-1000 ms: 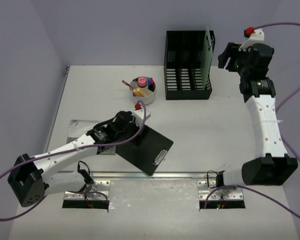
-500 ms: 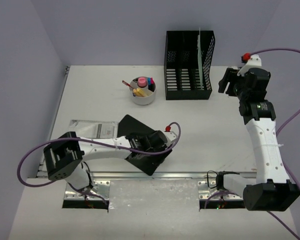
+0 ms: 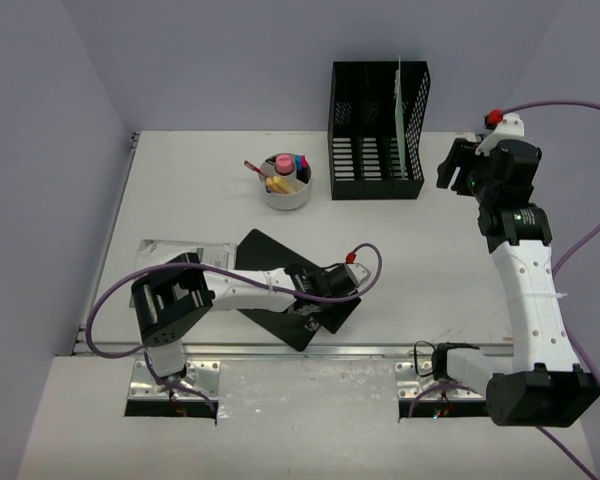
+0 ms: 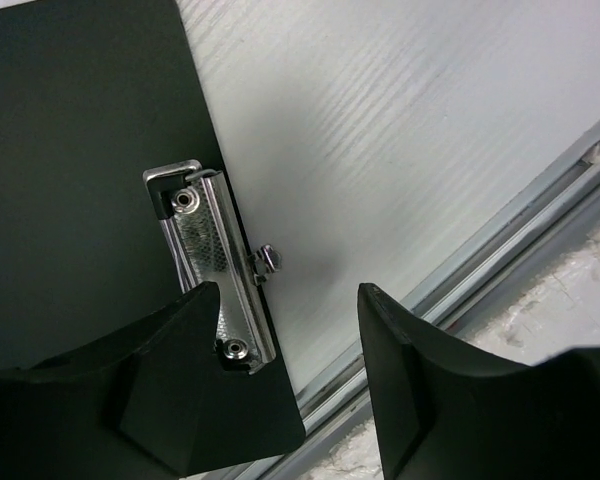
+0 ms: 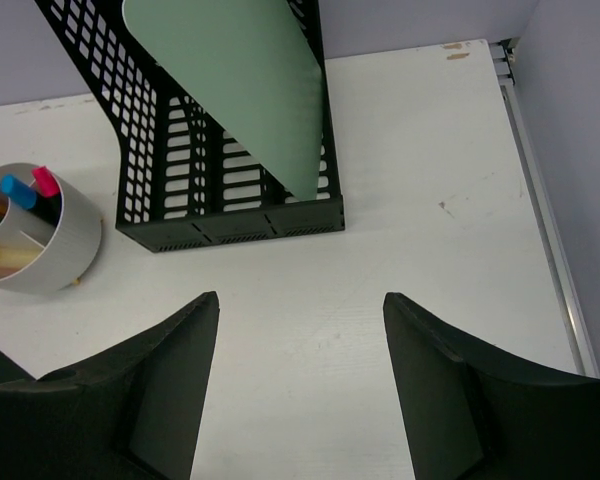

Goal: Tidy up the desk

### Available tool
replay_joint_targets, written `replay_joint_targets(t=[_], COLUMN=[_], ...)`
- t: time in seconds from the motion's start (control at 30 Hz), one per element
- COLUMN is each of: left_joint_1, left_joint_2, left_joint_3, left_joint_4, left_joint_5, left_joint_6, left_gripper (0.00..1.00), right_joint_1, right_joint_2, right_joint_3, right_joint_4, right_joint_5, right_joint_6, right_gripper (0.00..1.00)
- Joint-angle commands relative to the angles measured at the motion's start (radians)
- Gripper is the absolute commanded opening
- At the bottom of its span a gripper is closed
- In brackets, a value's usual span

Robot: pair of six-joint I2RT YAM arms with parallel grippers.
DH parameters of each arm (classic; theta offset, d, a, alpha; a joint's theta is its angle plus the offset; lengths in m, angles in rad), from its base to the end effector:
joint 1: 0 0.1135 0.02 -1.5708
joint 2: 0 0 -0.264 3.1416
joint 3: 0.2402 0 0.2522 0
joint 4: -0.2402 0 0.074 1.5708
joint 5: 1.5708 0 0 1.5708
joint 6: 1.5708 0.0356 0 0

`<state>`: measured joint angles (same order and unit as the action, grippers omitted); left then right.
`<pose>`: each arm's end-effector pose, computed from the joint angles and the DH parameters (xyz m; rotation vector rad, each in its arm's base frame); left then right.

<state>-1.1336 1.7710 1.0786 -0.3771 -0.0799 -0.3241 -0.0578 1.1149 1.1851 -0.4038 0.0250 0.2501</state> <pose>0.1516 -0.3177 0.1660 1.0342 2.4839 -0.3786 0.2470 -0.0152 0.3917 0.3090 1.8805 0.1065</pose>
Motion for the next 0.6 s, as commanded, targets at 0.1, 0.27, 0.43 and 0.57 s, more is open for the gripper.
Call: replay_joint_targets(t=[0.1,0.27,0.43,0.57], left_joint_1=[0.006,0.047,0.08,0.08], left_joint_2=[-0.007,-0.019,0.011,0.045], left_joint_3=[0.027,-0.005,-0.008,0.006], left_joint_4=[-0.023,-0.023,-0.02,-0.02], left_joint_5=[-0.066,-0.067,-0.046,-0.041], left_joint_6=[-0.02,-0.02,-0.012,-0.006], left_gripper=[0.57,0.59,0.59,0.58], right_joint_1=[-0.008,-0.01,-0.008,-0.01], right_joint_2=[-0.029,-0.029,-0.027,-0.023], right_joint_3=[-0.015,-0.022,-0.021,-0.019], right_joint_4=[0.037,0.04,0.042,0.042], right_joint_5=[-0.003,-0.011,-0.02,-0.02], right_joint_6=[0.018,0.02,0.028,0.029], right_gripper=[0.67,0.67,0.67,0.67])
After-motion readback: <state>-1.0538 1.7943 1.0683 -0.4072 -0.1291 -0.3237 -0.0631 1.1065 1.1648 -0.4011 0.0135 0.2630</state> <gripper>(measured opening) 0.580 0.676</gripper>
